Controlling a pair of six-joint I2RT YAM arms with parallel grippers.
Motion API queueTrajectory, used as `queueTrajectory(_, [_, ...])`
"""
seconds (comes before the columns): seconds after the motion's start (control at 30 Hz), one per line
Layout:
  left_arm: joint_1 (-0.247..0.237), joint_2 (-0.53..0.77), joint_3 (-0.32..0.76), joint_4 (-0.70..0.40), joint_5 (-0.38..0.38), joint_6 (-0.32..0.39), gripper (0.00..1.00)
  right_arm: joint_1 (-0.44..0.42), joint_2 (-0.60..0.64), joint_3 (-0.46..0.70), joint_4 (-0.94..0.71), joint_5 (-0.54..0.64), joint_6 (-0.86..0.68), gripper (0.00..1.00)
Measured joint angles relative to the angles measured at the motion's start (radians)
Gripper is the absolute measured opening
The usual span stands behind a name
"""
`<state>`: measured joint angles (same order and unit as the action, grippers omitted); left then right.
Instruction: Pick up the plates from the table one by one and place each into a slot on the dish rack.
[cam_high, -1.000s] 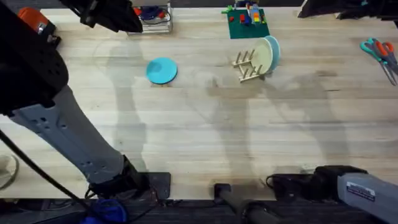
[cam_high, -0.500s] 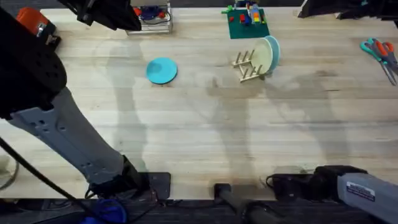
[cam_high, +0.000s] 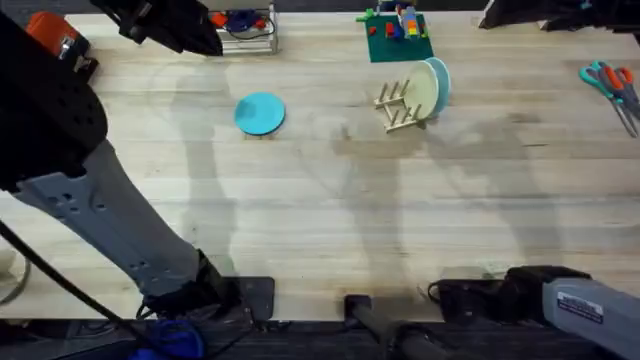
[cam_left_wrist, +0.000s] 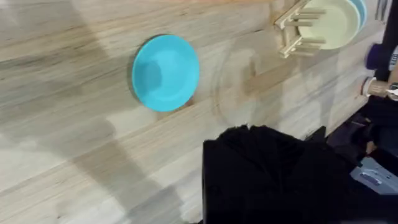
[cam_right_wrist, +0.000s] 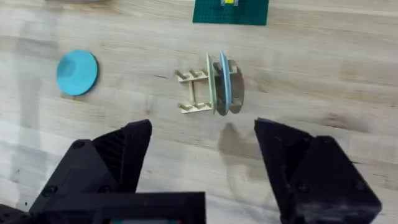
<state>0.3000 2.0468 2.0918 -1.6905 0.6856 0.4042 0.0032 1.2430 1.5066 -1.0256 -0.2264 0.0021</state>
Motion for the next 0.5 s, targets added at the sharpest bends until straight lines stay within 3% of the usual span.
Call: queueTrajectory(0.5, [0.000, 0.000, 0.000, 0.031, -0.054, -0.042, 0.042, 0.000, 0.000, 0.000, 0.000, 0.000, 0.000, 0.994])
